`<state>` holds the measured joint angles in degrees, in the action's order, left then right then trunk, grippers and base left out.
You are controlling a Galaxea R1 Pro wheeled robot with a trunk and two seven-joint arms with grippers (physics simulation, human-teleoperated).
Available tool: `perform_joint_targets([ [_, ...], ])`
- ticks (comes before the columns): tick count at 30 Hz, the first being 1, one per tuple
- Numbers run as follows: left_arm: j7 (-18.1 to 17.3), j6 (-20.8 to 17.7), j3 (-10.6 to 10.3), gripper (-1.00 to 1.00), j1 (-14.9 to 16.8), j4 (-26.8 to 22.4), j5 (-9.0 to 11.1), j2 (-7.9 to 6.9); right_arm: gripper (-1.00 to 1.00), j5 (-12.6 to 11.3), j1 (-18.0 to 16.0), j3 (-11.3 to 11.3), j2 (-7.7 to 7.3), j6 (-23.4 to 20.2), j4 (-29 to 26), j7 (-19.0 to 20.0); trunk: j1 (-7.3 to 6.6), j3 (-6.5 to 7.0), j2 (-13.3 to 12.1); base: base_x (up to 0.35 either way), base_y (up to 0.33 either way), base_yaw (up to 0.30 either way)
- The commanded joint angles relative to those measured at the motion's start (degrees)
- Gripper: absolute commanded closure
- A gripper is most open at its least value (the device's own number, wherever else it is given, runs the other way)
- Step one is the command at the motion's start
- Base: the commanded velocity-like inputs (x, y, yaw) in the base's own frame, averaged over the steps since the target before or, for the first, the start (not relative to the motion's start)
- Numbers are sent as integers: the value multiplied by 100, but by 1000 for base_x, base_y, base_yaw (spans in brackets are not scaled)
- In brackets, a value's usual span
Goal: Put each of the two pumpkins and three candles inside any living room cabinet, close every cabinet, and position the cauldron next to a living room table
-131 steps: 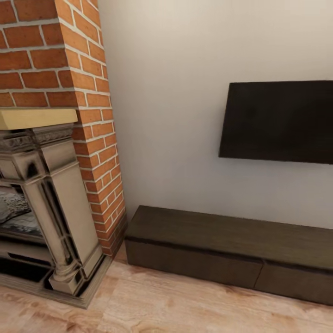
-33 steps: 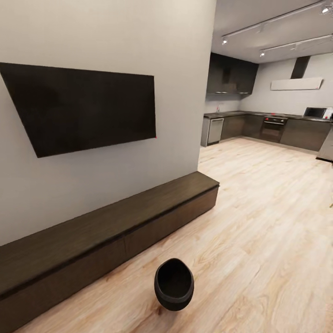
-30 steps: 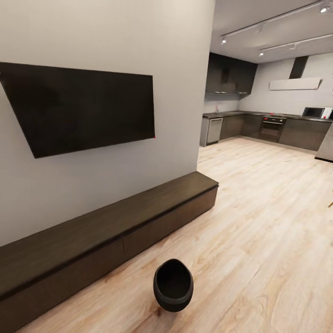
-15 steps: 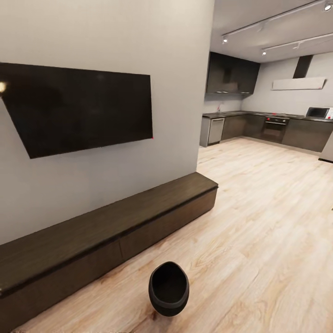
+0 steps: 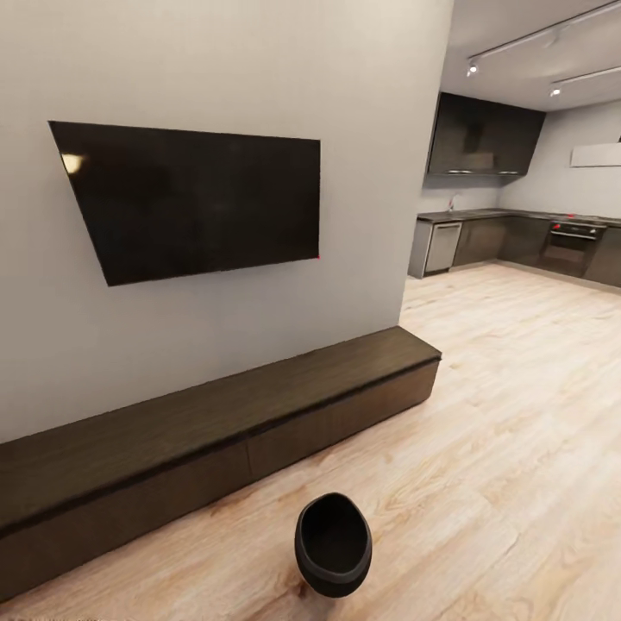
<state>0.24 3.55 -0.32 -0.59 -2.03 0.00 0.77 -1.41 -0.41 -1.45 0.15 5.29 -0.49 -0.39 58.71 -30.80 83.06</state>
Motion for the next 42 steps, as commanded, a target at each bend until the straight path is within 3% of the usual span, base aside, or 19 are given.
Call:
perform_joint_targets([
  [1,2,10,-3,-100,-3,-8,0,1,-100,-19,-3,-13,0,22,5,-4,2,-4,2,196,-5,218],
  [16,-16,193,2,-100,-3,-28,34,-10,-100,-55,-3,-24,3,65,22,39,2,-4,2,83,-1,21],
  [30,-32,189,6,-100,42,-87,53,-7,-100,-70,-3,-30,3,99,10,31,-306,247,-560,1,0,0],
  [38,-29,-138,6,-100,73,-902,61,-17,-100,-45,-3,-24,-4,144,1,-21,-481,391,-880,0,0,0],
  [42,-35,-957,15,-100,96,-1792,73,-47,-100,-29,-4,-22,-5,87,-174,-24,-569,463,-1041,0,0,0],
])
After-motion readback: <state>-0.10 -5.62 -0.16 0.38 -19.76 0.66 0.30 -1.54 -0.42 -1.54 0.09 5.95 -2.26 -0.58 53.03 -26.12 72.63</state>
